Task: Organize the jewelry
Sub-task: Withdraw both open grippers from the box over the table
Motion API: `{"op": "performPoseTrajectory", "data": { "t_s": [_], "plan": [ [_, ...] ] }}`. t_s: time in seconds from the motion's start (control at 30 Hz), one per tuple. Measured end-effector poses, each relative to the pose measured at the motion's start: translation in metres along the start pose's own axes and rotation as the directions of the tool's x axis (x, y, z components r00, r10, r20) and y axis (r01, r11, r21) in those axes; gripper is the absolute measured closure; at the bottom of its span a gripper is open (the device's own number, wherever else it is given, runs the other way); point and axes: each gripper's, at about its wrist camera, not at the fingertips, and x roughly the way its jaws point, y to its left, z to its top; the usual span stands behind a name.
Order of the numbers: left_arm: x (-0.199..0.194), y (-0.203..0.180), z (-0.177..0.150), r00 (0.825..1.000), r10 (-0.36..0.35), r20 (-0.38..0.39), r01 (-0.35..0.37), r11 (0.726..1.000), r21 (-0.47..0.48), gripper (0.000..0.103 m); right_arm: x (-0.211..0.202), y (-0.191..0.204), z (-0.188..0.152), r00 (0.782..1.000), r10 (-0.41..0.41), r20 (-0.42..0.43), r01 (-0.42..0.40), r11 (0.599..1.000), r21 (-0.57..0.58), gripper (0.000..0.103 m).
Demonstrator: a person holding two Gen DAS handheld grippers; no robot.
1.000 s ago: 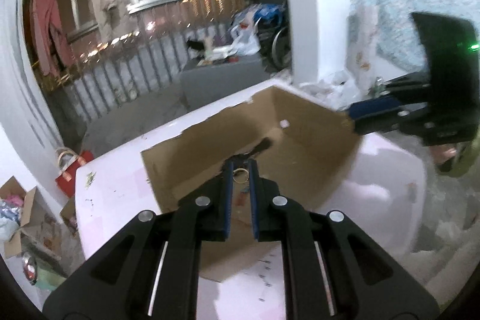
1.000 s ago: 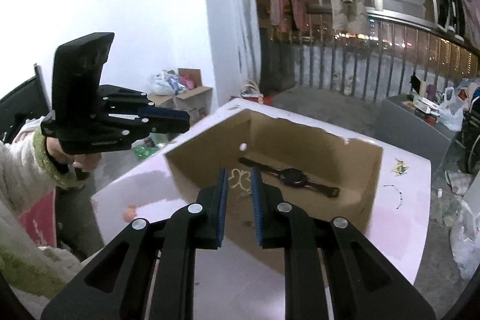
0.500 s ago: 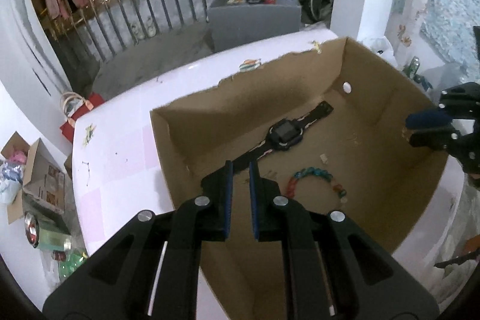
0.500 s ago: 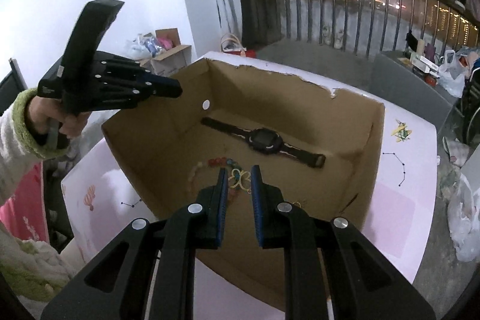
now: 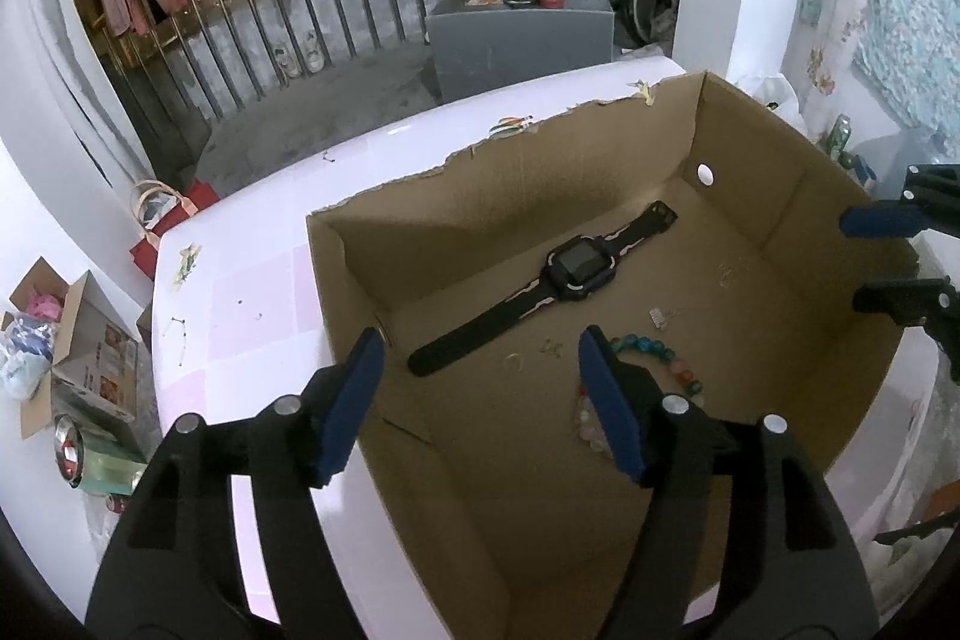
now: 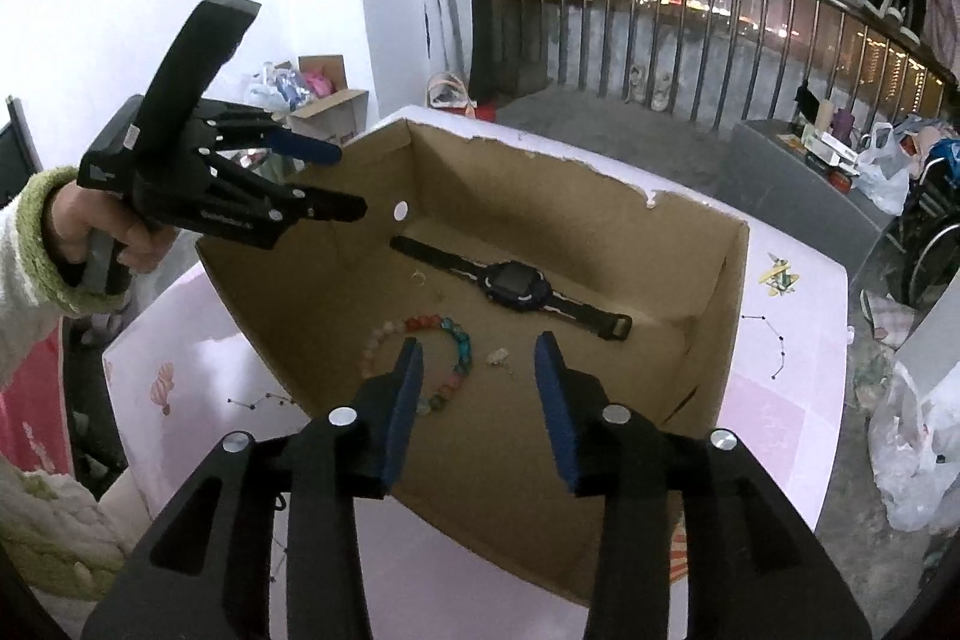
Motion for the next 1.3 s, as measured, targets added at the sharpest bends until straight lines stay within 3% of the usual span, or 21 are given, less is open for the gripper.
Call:
{"op": "performPoseTrajectory", "data": {
  "t_s": [0.5,0.93,1.3],
  "plan": [
    [-0.059,-0.002,-0.014,0.994,0.018,0.110,-0.013,0.999,-0.043,0.039,-0.041,0.018,-0.002,0.997,-0.011,0.076,0.011,1.000,-0.006,0.058],
    [-0.137,0.004,-0.072,0.970,0.060,0.233,-0.025,0.988,-0.150,0.038,-0.064,0.060,-0.021,0.991,0.067,0.112,-0.062,0.997,-0.050,0.058],
    [-0.158,-0.003,-0.117,0.962,0.094,0.255,-0.032,0.971,-0.236,0.038,-0.065,0.085,-0.043,0.992,0.094,0.088,-0.091,0.995,-0.033,0.058]
  ]
}}
